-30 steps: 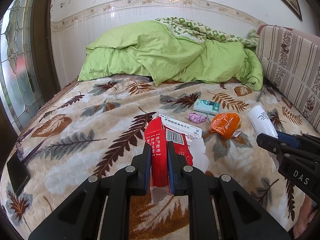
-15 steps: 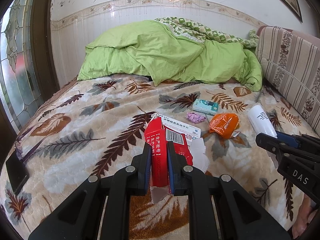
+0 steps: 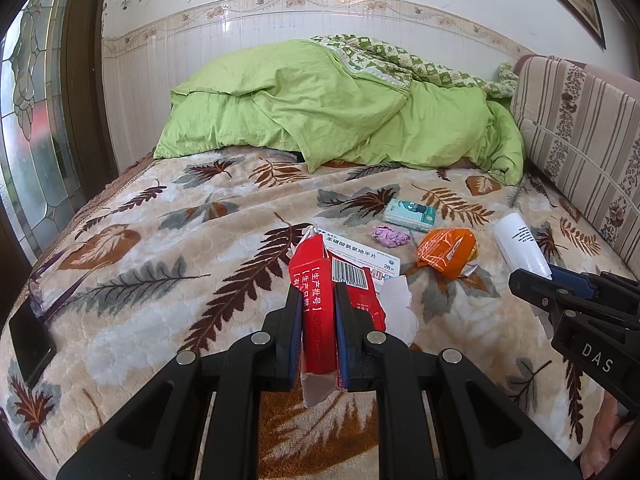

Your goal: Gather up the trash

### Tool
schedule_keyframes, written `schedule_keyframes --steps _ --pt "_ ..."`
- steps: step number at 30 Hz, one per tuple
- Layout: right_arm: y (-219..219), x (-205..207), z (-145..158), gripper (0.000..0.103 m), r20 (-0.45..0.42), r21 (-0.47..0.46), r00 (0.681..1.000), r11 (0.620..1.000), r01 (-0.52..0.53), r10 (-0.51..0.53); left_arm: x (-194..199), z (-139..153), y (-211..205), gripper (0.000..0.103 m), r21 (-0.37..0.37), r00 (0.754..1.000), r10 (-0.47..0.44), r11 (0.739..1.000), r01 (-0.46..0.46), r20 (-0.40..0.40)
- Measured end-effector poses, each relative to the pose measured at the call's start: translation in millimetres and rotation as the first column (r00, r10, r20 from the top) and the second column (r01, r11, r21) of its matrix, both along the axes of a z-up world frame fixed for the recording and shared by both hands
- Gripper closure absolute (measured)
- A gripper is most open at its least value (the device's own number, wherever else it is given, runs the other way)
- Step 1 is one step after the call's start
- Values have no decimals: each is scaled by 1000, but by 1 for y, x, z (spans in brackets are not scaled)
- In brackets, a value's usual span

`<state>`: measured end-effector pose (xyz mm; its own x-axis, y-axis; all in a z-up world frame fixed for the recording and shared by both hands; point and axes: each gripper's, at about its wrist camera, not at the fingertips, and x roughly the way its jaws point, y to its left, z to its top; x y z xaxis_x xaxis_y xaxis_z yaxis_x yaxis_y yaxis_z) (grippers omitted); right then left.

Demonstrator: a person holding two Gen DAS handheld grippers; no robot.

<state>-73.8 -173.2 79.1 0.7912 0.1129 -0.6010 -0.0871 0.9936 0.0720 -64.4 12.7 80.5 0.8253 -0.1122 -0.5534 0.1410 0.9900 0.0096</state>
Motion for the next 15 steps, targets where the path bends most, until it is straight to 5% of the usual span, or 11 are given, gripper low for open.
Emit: schedule_keyframes --steps 15 --pt "2 -1 2 72 7 0 1000 1000 3 -3 1 2 4 89 -8 1000 -5 1000 5 3"
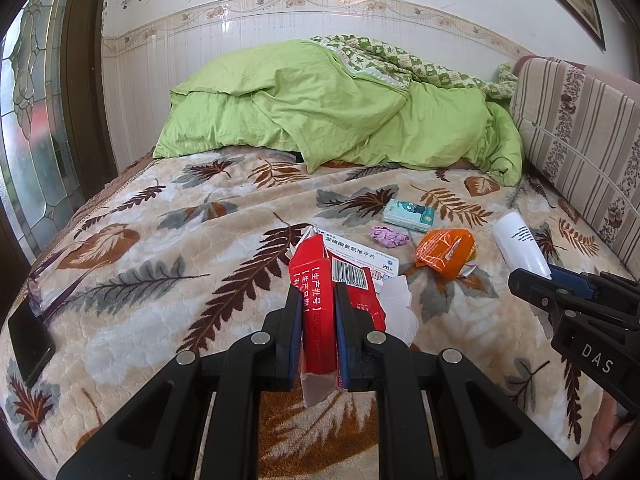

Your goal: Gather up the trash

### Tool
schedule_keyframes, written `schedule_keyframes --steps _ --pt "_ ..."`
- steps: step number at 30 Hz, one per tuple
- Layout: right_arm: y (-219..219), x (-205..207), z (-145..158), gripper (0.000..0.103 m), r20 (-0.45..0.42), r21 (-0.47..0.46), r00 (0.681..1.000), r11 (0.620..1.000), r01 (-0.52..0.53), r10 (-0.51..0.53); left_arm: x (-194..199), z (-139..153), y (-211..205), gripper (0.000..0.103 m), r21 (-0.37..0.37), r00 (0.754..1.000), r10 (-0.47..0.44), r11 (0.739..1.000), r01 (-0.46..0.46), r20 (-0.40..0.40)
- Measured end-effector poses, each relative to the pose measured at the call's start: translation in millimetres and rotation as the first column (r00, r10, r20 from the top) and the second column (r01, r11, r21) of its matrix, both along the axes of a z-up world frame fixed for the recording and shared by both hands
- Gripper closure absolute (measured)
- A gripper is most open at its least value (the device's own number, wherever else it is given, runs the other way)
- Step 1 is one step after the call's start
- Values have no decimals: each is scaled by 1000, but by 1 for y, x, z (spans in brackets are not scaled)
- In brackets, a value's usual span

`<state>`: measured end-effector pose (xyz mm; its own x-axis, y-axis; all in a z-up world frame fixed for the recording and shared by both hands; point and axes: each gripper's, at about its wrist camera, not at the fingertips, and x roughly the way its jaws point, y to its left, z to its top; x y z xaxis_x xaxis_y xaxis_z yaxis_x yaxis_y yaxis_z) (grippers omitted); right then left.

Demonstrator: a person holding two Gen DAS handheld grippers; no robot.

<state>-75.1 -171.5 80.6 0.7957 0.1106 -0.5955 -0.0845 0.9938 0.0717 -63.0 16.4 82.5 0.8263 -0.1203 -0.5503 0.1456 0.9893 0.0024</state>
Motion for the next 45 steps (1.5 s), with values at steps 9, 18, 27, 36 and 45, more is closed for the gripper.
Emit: schedule_keyframes --steps 9,18,27,36,45 --pt "0 0 0 72 1 3 1000 1000 -1 1 -1 -1 -1 89 -1 1000 -2 1000 2 1" --pt "1 -1 2 72 5 12 1000 1000 0 0 -3 -3 -6 89 -19 1000 -7 1000 7 0" --pt "0 -8 6 72 14 47 1000 999 6 -7 -12 0 -15 89 -30 1000 -8 1000 8 1" --pt "-6 -30 6 71 13 68 1000 998 15 -16 -28 1 -31 89 -9 1000 -12 1000 12 13" --pt "-19 -51 4 71 4 79 999 996 38 -39 -42 4 -24 89 8 1000 -13 1000 13 21"
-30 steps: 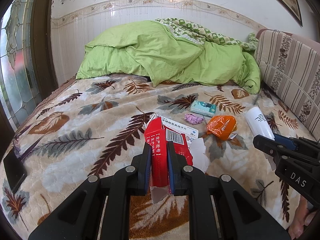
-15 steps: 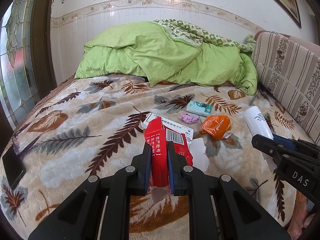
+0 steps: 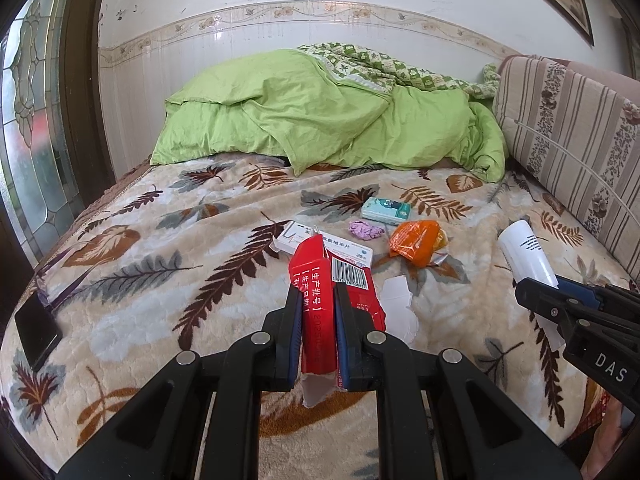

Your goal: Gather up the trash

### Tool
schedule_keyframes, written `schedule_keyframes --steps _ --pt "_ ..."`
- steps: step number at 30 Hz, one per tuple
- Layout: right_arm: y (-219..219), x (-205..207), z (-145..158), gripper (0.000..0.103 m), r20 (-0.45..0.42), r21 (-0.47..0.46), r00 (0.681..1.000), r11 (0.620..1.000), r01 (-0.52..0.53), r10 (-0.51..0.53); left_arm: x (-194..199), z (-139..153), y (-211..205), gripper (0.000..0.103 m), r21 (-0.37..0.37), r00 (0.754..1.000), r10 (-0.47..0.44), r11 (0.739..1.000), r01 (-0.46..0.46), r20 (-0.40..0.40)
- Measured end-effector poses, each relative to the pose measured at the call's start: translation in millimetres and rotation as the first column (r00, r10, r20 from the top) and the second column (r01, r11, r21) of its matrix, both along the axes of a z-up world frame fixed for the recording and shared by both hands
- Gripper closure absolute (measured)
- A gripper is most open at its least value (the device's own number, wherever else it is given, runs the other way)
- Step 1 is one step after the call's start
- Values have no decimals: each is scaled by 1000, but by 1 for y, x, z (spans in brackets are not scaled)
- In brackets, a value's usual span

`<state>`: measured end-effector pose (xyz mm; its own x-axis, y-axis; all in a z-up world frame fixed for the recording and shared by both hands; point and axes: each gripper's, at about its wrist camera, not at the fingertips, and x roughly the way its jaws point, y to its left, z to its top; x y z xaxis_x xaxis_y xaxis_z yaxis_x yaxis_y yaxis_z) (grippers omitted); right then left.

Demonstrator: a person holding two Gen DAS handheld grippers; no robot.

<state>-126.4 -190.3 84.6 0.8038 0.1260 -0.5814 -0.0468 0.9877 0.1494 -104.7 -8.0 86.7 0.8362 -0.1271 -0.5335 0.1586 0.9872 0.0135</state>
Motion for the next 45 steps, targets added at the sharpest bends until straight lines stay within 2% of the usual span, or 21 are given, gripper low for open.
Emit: schedule_keyframes --steps 14,34,45 --pt "-5 -24 1 71 12 12 1000 1000 1 -1 -24 -1 -8 89 -12 999 -38 999 37 -30" --pt "-7 -33 2 71 18 19 1000 1000 0 0 -25 -2 -4 89 -22 998 -42 999 41 -41" --pt "-11 -54 5 71 12 55 1000 998 -11 10 -30 -3 -13 89 -30 997 -65 997 64 -45"
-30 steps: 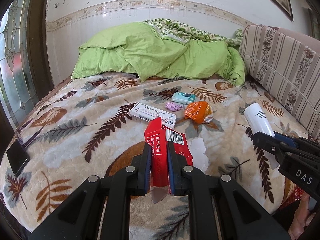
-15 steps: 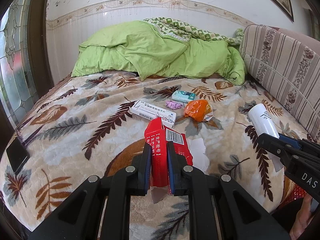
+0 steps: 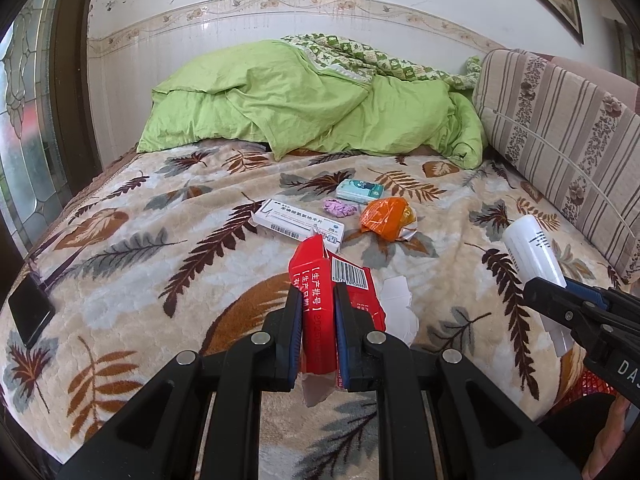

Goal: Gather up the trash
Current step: 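Carry the red packet and spray bottle to the red wastebasket and release both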

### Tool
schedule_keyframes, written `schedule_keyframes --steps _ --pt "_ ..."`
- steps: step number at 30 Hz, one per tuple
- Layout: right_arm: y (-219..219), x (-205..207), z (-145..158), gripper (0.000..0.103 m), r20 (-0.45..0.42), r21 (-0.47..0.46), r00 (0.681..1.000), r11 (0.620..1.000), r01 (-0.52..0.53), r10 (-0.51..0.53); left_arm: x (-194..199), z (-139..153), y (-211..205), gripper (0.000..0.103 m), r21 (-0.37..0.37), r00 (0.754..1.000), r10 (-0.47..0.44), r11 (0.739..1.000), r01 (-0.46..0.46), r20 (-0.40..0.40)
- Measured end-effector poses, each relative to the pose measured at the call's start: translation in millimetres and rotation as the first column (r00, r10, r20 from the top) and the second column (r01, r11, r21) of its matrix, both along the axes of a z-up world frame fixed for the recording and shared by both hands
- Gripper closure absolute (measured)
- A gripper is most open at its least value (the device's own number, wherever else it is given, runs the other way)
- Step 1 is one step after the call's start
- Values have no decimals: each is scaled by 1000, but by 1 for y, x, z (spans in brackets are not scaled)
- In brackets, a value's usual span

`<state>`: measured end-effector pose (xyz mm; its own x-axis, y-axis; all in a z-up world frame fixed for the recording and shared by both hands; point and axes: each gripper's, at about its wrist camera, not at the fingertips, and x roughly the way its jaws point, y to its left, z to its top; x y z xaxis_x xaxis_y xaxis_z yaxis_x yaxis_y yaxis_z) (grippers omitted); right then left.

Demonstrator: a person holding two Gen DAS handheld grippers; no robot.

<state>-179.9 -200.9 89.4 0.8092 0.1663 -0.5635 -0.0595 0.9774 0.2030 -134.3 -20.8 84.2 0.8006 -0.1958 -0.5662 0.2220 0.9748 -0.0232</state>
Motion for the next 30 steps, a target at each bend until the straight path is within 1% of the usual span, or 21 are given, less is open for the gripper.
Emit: schedule_keyframes --steps 5,10,13,17,21,24,27,30 --pt "-9 -13 4 71 -3 27 1000 1000 5 -4 -11 5 -9 89 -15 1000 -30 999 30 1" --pt "-27 -39 14 71 -5 60 1000 998 16 -16 -27 19 -16 89 -42 996 -85 995 86 22" --pt "-44 -59 21 71 3 75 999 997 36 -36 -37 26 -29 89 -43 991 -133 990 133 24" --pt "-73 -86 27 71 4 88 996 992 93 -93 -51 38 -53 89 -47 976 -216 975 217 32" --pt "-117 -114 25 72 -21 95 979 975 202 -201 -64 51 -89 89 -63 949 -315 947 316 24" --pt "-158 -137 21 72 -46 103 953 947 304 -301 -76 60 -125 89 -64 914 -406 912 406 17" --pt "-201 -162 16 72 -75 117 911 904 412 -405 -89 64 -159 89 -65 875 -483 873 483 9" --pt "-239 -187 12 72 -96 120 864 856 503 -494 -104 64 -195 89 -55 829 -560 828 559 -5"
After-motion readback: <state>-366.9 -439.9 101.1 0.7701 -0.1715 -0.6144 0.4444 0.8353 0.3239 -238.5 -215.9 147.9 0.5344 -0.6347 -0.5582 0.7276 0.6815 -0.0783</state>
